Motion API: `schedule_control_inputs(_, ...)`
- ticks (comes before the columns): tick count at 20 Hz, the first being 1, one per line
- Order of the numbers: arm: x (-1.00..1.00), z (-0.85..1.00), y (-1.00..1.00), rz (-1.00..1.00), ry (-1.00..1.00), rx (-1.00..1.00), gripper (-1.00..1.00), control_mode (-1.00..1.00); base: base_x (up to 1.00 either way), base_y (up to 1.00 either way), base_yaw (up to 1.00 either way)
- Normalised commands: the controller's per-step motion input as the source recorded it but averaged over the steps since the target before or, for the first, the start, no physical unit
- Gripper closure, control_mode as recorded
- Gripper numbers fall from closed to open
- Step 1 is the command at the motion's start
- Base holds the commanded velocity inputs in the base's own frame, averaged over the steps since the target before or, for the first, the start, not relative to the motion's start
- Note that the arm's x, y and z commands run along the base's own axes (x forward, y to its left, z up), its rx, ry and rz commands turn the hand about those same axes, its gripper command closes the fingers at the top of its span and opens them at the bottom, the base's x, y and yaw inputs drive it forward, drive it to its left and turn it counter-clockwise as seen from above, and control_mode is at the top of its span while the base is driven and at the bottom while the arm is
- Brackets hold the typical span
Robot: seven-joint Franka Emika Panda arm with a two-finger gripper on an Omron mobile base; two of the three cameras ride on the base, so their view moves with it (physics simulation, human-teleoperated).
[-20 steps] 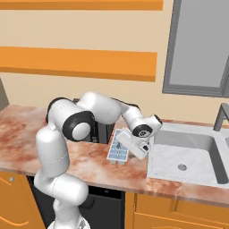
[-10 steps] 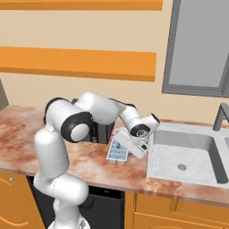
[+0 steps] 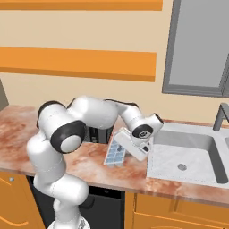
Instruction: The ice cube tray has been filled with water. Take the tray and place it in the freezer to make ice. Close the freezer door after placing the tray.
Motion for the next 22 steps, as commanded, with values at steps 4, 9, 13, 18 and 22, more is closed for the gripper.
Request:
schedule_control_inputs(4, -0.81, 0.98, 0.00, 0.00, -0.06, 0.00, 1.00, -1.00, 0.00, 0.00, 0.00)
schedule_control_inputs(9, -0.56, 0.84, 0.00, -0.03, -0.01, 0.01, 1.00, -1.00, 0.00, 0.00, 0.00)
schedule_control_inputs(13, -0.21, 0.53, 0.00, -0.21, 0.00, 0.11, 1.00, -1.00, 0.00, 0.00, 0.00)
schedule_control_inputs(18, 0.00, 0.23, 0.00, -0.38, 0.00, 0.19, 1.00, -1.00, 0.00, 0.00, 0.00)
schedule_control_inputs(22, -0.02, 0.22, 0.09, -0.36, -0.02, 0.13, 1.00, -1.00, 0.00, 0.00, 0.00)
